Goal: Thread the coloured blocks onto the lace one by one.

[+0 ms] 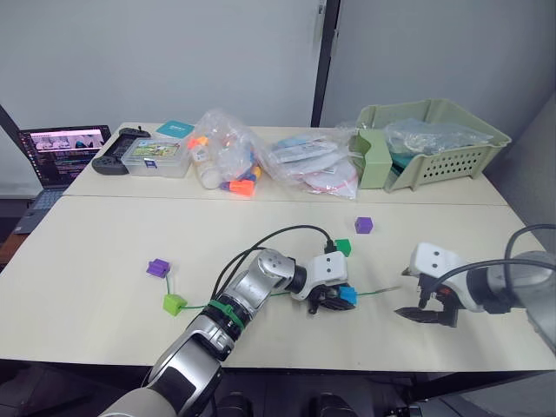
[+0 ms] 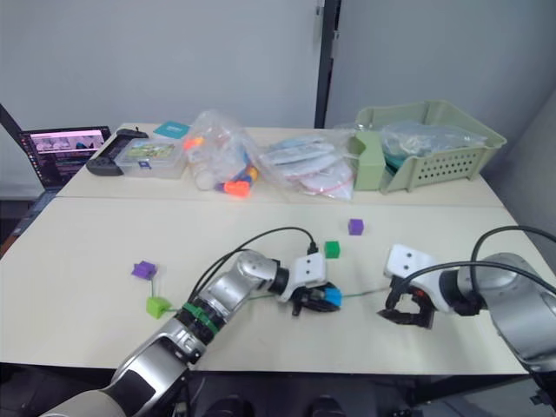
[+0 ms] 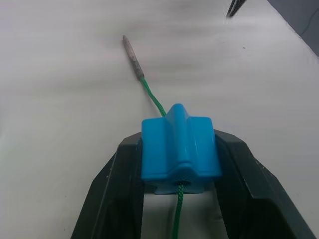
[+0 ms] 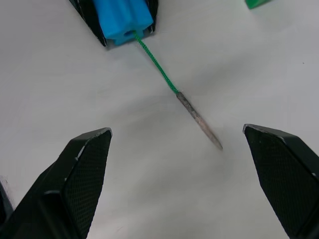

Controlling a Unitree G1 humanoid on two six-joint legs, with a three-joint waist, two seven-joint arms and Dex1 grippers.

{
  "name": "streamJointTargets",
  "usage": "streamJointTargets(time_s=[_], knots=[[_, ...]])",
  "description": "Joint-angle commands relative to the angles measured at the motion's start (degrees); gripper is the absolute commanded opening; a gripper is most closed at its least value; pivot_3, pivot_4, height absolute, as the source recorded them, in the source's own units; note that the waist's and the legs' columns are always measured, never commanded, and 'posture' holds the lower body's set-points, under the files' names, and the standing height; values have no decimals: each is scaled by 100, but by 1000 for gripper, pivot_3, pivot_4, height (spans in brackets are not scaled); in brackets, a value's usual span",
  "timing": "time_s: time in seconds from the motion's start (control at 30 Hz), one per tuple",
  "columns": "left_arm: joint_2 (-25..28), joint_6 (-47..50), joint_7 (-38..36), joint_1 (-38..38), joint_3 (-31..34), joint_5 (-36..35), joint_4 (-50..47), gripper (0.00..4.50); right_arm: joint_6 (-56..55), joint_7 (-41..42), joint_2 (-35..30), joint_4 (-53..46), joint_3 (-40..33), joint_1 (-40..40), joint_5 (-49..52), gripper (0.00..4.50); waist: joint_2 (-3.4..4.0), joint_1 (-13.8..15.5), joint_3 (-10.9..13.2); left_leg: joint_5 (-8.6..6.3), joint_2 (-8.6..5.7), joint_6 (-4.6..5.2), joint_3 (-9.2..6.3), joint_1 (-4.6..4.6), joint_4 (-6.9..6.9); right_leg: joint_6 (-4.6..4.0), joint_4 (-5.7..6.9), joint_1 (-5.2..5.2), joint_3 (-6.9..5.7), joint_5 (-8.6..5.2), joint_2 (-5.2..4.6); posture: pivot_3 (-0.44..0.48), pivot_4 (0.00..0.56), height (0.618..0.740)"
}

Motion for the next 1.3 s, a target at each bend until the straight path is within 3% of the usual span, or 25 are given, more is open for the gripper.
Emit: streamJointTargets(time_s=[0.03, 0.17, 0.33, 0.63, 0.93, 1.07, 1.3], knots=[[-34, -30, -17, -53, 35, -8, -118, 1405, -367, -16, 38, 248, 142, -245, -169, 4500, 1, 0, 0, 0, -1, 0, 0, -1, 0, 0, 0, -1, 1, 0, -1, 0, 150, 737], [-45, -43, 15, -82, 61, 16, -78, 1405, -777, 29, 478, 1197, 755, -882, -507, 4500, -1, -15, 0, 0, 0, 0, -2, 0, 2, -1, 0, 2, -1, 0, 0, 0, 150, 737], [-34, -39, 32, -121, 111, 40, -60, 1405, -1133, 184, 612, 1959, 1075, -1080, -811, 2904, 0, 3, -1, 0, 2, 0, -1, 8, 0, -1, 2, 6, 0, 1, 2, 0, 150, 737], [47, -13, 18, -136, 156, 33, -113, 1405, -1112, 251, 656, 1947, 1063, -888, -834, 5, -1, -2, -1, 0, 1, 0, 0, 41, 4, 1, 0, 42, 1, 2, 0, 0, 150, 737], [503, 149, -43, 97, 359, -97, -872, 1405, -641, 473, 562, 1207, 832, -1022, -512, 0, 0, -1, -1, 0, 1, 0, -3, 33, 3, 1, 1, 33, 1, 2, 0, 0, 150, 737], [1576, -114, -243, 259, 668, 25, -1547, 1405, -256, 811, 376, 707, 784, -1235, -307, 0, 2, -49, 0, 0, 6, 0, -6, 6, -2, -1, 9, -4, 5, 3, 2, 0, 150, 737], [3189, 4, -1129, 1223, 1200, -563, -2534, 1404, -334, 1009, 341, 730, 909, -1491, -287, 0, 5, -30, 0, -1, 8, 1, -10, 16, -11, -4, 2, 1, 2, 4, -5, 0, 150, 737]])
